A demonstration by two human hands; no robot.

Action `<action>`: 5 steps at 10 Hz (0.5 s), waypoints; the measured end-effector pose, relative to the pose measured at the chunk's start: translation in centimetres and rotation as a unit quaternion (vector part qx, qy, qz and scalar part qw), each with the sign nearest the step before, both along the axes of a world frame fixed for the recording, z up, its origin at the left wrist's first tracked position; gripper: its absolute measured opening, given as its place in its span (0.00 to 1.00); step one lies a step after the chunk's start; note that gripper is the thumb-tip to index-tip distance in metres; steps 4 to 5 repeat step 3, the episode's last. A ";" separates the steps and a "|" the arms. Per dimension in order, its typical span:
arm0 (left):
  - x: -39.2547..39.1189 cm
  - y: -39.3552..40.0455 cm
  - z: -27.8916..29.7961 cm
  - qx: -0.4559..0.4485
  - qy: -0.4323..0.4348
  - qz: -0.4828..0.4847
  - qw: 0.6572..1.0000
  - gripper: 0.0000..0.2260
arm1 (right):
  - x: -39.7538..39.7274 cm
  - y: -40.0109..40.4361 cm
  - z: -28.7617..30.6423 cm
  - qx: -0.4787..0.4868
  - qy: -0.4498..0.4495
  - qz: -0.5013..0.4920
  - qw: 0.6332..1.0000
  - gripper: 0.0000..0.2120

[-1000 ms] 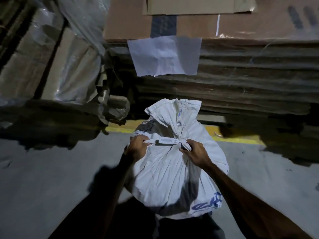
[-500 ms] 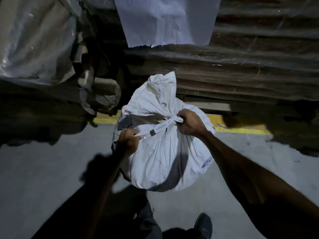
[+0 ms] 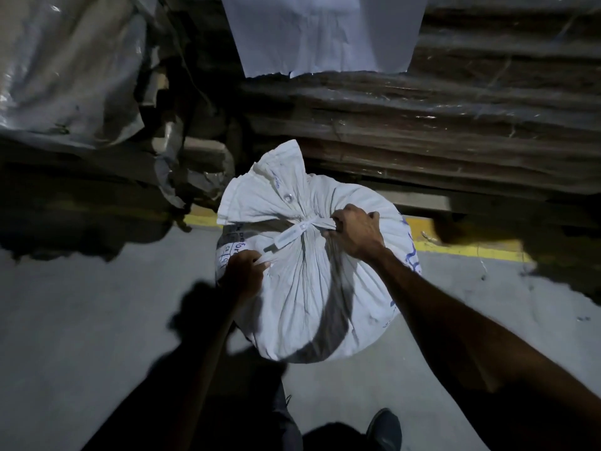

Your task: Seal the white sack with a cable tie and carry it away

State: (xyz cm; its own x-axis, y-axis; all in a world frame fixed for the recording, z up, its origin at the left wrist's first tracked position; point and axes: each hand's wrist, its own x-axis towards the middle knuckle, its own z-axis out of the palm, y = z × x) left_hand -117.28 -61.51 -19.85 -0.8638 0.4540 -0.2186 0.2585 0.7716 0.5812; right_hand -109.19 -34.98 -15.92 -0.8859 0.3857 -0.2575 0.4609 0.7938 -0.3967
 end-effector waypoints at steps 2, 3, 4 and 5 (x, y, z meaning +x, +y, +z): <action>1.4 -1.0 0.9 0.019 0.069 -0.006 0.997 0.20 | 4.4 -1.4 1.6 0.006 0.027 -0.026 0.999 0.17; 3.6 -1.4 5.0 0.021 0.084 -0.085 0.993 0.08 | 7.7 -2.0 4.6 -0.040 -0.004 -0.062 0.997 0.23; 3.6 -1.4 5.0 0.021 0.084 -0.085 0.993 0.08 | 7.7 -2.0 4.6 -0.040 -0.004 -0.062 0.997 0.23; 3.6 -1.4 5.0 0.021 0.084 -0.085 0.993 0.08 | 7.7 -2.0 4.6 -0.040 -0.004 -0.062 0.997 0.23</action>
